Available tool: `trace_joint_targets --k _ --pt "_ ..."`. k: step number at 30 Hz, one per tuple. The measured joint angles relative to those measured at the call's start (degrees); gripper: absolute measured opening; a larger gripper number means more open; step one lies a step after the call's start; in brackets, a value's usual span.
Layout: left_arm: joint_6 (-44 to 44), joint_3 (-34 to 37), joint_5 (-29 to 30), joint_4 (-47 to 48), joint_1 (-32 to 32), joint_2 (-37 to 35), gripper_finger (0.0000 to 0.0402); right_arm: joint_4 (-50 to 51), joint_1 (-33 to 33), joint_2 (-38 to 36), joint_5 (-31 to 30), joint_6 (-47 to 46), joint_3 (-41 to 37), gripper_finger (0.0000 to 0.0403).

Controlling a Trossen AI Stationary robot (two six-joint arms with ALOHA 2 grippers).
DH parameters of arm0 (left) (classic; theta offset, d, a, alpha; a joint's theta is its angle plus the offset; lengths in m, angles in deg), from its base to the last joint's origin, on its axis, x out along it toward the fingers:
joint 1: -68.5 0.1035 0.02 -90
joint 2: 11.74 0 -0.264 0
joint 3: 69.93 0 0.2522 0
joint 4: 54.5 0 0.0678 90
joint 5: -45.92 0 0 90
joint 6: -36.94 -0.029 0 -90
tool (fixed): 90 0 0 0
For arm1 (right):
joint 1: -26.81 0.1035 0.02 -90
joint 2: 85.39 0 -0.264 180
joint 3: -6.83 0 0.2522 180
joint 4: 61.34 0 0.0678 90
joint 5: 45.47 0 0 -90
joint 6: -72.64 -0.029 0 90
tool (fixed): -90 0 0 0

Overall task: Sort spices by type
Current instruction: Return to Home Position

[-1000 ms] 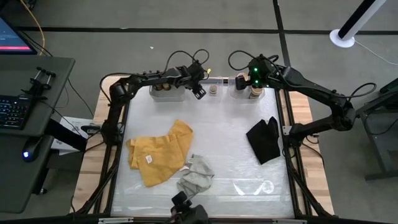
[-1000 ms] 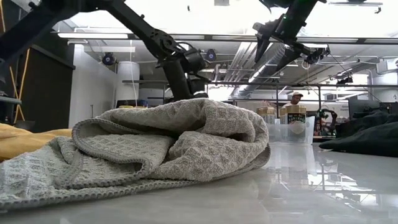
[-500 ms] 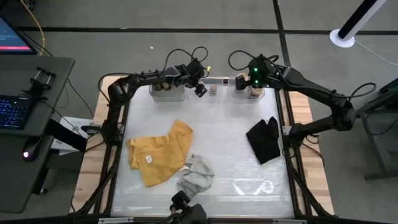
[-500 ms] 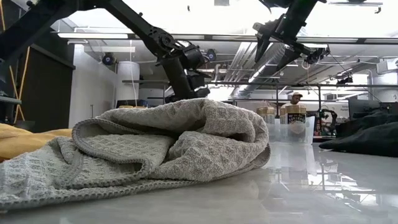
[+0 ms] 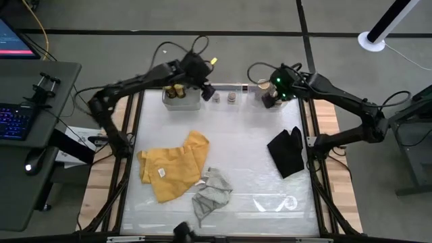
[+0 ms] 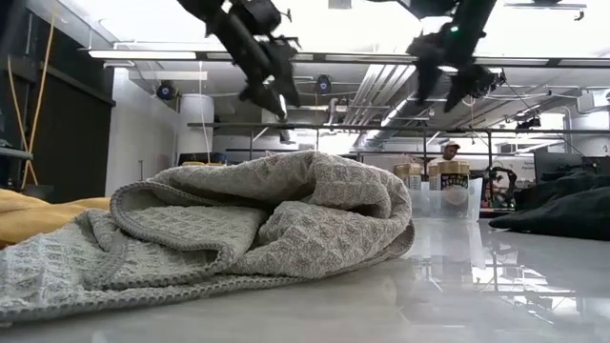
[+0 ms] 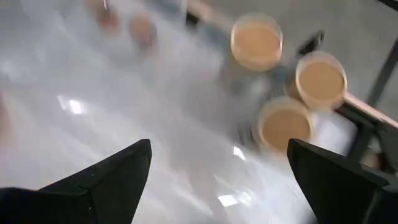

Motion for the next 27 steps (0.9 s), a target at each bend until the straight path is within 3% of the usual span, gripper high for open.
trace_joint_targets --k 3,7,11,14,17,21,23,24,27 --pt "2.39 8.58 -0.68 -4.3 -1.64 -8.7 0.0279 8.74 1.65 -1.51 -0.3 3.48 0.0 0.0371" --pt "10.94 27.02 -0.6 -18.58 -5.3 -22.8 0.0264 14.12 4.5 -5.7 -2.14 4.15 -0.94 0.0371" --pt "21.39 47.07 1.6 -37.22 -13.18 -36.69 0.0233 12.77 8.18 -14.6 -1.16 -1.97 -8.51 0.037" --pt "25.97 58.81 9.04 -51.77 -21.61 -44.94 0.0192 12.56 11.44 -21.73 1.69 -10.77 -16.91 0.0351" --pt "26.78 66.37 20.03 -59.2 -29.34 -50.31 0.0127 7.78 15.83 -27.41 5.85 -18.56 -24.42 0.0293" --pt "26.6 73.62 26.39 -67.72 -34.29 -55.0 0.0019 -5.53 20.83 -30.28 8.32 -22.72 -29.43 0.0149" --pt "27.33 78.12 27.54 -73.29 -35.49 -55.87 0.0014 -11.92 22.07 -30.01 8.32 -22.28 -30.01 0.0056" --pt "27.2 80.3 28.05 -76.77 -36.03 -56.12 0.0015 -14.17 22.33 -29.61 8.33 -21.72 -30.0 0.0029" --pt "25.48 86.13 28.76 -85.37 -36.22 -57.36 0.0004 -17.47 22.28 -28.58 8.34 -21.17 -29.88 0.0021"
